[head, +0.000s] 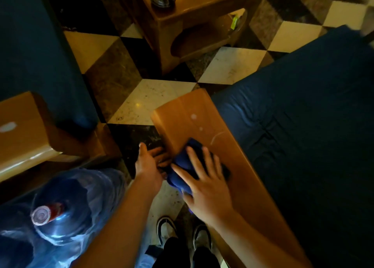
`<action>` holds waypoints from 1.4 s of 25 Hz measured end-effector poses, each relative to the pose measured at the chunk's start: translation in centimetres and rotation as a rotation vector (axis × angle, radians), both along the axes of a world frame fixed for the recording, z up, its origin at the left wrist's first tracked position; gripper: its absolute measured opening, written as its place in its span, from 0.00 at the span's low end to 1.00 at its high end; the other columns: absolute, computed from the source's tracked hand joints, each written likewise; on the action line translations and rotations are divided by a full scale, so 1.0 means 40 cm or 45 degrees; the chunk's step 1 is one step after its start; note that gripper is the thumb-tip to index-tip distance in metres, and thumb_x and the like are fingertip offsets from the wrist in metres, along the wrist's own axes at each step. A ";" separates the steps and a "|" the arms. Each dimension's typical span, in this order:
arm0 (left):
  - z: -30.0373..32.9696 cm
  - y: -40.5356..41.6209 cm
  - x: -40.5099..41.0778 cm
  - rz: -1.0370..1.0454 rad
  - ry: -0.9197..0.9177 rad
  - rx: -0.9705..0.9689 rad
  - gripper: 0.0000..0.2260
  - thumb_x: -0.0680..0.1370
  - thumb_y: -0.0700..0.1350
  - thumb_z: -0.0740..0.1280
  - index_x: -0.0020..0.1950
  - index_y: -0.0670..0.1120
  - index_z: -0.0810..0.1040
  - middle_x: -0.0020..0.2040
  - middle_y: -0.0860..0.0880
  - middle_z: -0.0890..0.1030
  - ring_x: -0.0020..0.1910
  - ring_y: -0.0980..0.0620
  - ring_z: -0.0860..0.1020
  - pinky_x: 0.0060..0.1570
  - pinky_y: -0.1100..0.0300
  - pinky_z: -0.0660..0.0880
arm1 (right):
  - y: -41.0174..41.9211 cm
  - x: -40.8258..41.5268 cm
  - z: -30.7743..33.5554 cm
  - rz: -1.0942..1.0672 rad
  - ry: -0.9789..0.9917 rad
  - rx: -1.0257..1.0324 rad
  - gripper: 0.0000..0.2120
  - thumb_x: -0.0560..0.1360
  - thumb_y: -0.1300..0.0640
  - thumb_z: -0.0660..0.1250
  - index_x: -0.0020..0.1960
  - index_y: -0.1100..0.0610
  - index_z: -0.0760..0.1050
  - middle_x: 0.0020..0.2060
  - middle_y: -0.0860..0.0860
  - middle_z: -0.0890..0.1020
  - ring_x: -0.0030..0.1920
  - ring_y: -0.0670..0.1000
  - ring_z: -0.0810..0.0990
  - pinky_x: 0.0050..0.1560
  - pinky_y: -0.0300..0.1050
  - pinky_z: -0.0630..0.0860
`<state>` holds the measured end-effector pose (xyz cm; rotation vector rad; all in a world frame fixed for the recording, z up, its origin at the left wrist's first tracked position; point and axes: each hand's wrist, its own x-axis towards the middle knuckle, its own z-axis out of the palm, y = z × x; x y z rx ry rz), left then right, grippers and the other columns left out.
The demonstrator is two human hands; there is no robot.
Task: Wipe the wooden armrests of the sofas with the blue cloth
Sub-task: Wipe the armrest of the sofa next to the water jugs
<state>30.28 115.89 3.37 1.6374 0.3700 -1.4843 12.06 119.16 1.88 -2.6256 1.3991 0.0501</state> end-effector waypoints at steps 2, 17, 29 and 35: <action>0.007 0.003 -0.024 -0.056 0.038 0.031 0.33 0.83 0.67 0.48 0.64 0.41 0.77 0.52 0.40 0.84 0.44 0.42 0.83 0.44 0.48 0.78 | 0.030 -0.077 0.017 -0.236 0.040 0.027 0.40 0.72 0.27 0.63 0.80 0.32 0.54 0.84 0.51 0.50 0.82 0.67 0.50 0.77 0.71 0.55; -0.010 -0.159 0.057 -0.012 -0.124 0.044 0.26 0.83 0.65 0.53 0.65 0.48 0.77 0.53 0.44 0.84 0.54 0.42 0.82 0.55 0.39 0.80 | -0.479 -0.043 -0.033 -0.841 -0.578 0.613 0.29 0.79 0.29 0.53 0.71 0.44 0.72 0.59 0.52 0.82 0.64 0.59 0.80 0.54 0.48 0.72; 0.023 -0.110 0.039 0.006 0.013 0.034 0.27 0.82 0.67 0.52 0.56 0.47 0.80 0.52 0.42 0.85 0.52 0.40 0.83 0.48 0.41 0.80 | -0.484 0.288 0.022 -0.001 0.054 0.186 0.36 0.70 0.22 0.53 0.74 0.37 0.67 0.78 0.58 0.65 0.79 0.73 0.52 0.74 0.78 0.40; 0.059 -0.013 -0.030 -0.002 0.025 0.112 0.32 0.82 0.67 0.51 0.71 0.46 0.75 0.64 0.41 0.82 0.59 0.37 0.81 0.62 0.36 0.76 | -0.124 0.068 0.006 0.146 0.043 0.050 0.40 0.72 0.37 0.65 0.81 0.37 0.54 0.84 0.54 0.52 0.81 0.71 0.47 0.77 0.74 0.48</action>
